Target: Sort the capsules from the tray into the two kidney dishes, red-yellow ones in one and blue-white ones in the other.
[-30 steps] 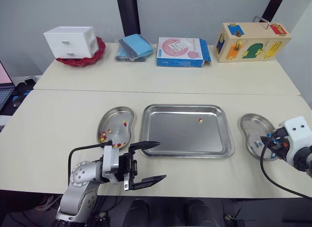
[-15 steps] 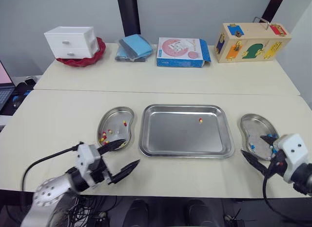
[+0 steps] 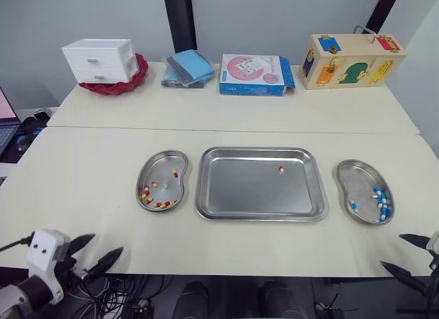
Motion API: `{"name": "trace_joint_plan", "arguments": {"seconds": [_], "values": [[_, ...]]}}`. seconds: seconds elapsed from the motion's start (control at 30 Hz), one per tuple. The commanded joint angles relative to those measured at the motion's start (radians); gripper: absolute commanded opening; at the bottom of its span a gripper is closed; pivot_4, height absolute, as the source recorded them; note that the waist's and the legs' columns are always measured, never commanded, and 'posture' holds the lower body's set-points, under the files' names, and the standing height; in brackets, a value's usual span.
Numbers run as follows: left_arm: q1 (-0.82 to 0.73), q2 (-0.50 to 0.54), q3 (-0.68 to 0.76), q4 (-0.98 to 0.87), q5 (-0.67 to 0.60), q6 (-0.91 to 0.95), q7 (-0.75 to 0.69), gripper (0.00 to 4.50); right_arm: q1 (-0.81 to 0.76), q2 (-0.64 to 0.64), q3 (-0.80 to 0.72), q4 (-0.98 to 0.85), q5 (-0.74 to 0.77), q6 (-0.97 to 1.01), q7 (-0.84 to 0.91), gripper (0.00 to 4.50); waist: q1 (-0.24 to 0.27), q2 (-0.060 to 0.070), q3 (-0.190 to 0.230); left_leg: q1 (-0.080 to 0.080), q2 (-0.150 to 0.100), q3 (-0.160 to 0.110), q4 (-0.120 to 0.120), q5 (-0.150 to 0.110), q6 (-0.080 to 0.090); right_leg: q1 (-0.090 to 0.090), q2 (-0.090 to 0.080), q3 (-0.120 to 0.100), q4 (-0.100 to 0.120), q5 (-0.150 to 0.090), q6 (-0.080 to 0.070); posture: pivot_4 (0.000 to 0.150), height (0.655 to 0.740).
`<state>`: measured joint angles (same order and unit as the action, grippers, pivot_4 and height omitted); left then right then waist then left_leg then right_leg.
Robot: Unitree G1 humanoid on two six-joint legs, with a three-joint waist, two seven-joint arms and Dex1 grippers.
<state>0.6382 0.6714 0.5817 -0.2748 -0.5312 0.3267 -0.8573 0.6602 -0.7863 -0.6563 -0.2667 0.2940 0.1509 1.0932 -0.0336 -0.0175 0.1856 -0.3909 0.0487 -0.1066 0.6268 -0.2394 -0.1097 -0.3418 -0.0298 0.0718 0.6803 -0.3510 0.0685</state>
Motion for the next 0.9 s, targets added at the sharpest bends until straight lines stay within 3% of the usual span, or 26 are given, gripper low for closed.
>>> {"name": "trace_joint_plan", "arguments": {"seconds": [0.03, 0.5, 0.9], "values": [[0.014, -0.006, 0.022, -0.014, 0.004, -0.012, -0.011, 4.50, -0.004, -0.001, -0.009, -0.014, 0.006, -0.035, 0.002, 4.48, 0.000, 0.000, 0.000, 0.000, 0.000, 0.000, 0.000, 0.000, 0.000, 0.000, 0.000, 0.000, 0.000, 0.000, 0.000, 0.150, 0.7400], [0.014, -0.001, 0.011, -0.147, -0.003, 0.088, 0.027, 4.50, -0.084, 0.078, 0.074, -0.125, 0.074, -0.090, -0.047, 4.48, 0.002, -0.001, 0.000, 0.000, 0.000, 0.000, 0.000, 0.000, 0.000, 0.000, 0.000, 0.000, 0.000, 0.000, 0.000, 0.150, 0.7400], [-0.075, 0.043, -0.027, -0.210, -0.014, 0.092, -0.035, 4.50, -0.121, 0.231, 0.294, -0.330, 0.014, -0.043, -0.261, 4.48, 0.003, 0.000, -0.001, 0.000, 0.000, -0.001, 0.000, 0.000, 0.000, 0.000, 0.000, 0.000, 0.000, 0.000, 0.000, 0.150, 0.7400]]}}
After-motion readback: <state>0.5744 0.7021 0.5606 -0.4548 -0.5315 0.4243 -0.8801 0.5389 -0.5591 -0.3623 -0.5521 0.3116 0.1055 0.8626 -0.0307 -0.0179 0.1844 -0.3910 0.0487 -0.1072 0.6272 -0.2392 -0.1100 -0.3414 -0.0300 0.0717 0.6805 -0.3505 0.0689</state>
